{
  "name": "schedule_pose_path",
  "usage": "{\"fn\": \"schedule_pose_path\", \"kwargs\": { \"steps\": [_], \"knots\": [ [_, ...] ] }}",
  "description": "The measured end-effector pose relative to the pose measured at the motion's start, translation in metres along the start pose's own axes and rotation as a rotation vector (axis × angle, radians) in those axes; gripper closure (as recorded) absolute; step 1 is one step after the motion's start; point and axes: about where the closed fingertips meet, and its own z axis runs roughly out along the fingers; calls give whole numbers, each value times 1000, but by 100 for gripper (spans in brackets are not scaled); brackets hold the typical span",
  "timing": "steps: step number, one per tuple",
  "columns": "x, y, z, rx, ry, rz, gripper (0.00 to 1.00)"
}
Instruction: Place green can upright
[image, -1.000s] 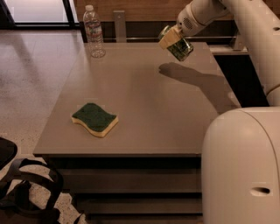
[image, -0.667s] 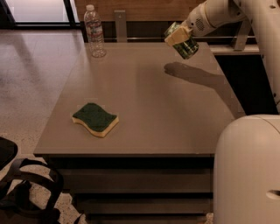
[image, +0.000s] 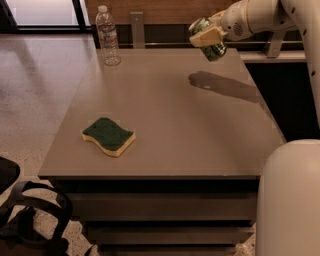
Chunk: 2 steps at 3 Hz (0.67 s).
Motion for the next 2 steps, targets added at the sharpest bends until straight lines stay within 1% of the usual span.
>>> {"fn": "schedule_pose_path", "kwargs": {
  "steps": [1, 2],
  "knots": [
    [-11, 15, 6, -54, -96, -13, 100],
    [-19, 29, 11, -94, -138, 7, 100]
  ]
}}
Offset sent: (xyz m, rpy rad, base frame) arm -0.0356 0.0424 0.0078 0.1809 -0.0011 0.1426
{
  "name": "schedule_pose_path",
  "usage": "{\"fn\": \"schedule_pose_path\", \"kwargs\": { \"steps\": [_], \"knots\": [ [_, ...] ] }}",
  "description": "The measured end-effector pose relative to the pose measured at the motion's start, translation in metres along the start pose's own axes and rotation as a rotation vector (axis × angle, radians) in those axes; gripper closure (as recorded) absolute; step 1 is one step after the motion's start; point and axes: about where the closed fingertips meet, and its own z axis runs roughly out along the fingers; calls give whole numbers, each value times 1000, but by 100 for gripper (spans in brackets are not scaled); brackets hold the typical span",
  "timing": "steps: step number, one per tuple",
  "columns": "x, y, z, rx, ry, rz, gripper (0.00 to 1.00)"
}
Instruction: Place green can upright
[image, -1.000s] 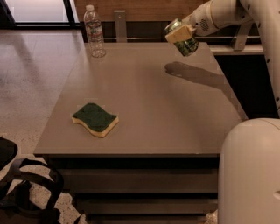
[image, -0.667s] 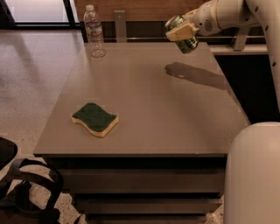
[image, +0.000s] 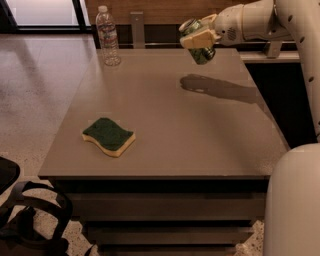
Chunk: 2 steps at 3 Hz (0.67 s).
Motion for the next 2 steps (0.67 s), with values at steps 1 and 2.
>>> {"fn": "schedule_pose_path", "kwargs": {
  "steps": [1, 2],
  "knots": [
    [-7, 14, 6, -29, -52, 53, 100],
    [-11, 27, 16, -70, -126, 112, 100]
  ]
}}
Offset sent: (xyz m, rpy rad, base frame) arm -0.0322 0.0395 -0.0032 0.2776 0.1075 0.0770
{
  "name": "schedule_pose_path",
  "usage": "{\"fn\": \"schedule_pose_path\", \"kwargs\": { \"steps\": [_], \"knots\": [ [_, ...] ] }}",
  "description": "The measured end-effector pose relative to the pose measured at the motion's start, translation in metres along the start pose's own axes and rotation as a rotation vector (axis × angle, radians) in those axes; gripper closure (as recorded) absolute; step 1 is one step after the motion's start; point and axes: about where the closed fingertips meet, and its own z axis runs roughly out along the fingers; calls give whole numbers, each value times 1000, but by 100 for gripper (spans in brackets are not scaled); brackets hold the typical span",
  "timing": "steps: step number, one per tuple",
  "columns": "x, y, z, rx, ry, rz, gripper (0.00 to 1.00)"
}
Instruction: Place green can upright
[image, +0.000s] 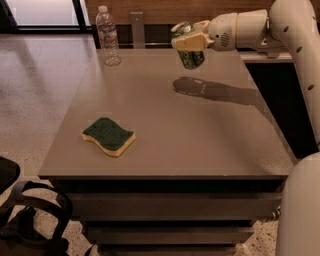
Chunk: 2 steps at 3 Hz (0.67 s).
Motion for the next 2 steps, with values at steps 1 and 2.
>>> {"fn": "schedule_pose_path", "kwargs": {
  "steps": [1, 2],
  "knots": [
    [3, 8, 19, -49, -78, 72, 100],
    [10, 8, 23, -49, -111, 130, 100]
  ]
}}
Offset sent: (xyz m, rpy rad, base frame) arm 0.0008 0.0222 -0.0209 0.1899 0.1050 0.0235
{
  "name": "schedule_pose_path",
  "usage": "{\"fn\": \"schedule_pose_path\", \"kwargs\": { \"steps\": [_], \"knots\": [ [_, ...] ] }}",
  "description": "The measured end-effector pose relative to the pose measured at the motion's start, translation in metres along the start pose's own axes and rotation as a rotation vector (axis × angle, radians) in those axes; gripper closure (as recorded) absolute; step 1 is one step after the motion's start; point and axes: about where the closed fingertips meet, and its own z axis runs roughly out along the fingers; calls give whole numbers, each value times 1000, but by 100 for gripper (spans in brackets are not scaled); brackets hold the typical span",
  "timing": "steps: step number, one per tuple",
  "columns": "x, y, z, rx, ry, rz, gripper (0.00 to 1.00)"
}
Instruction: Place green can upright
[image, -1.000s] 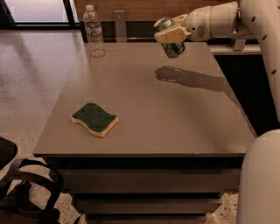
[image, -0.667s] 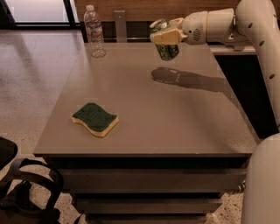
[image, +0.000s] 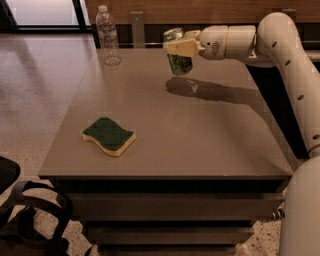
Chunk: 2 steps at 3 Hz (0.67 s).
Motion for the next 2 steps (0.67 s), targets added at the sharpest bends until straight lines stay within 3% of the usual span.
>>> {"fn": "schedule_pose_path", "kwargs": {
  "steps": [2],
  "knots": [
    [33, -9, -8, 73, -36, 100, 100]
  ]
}}
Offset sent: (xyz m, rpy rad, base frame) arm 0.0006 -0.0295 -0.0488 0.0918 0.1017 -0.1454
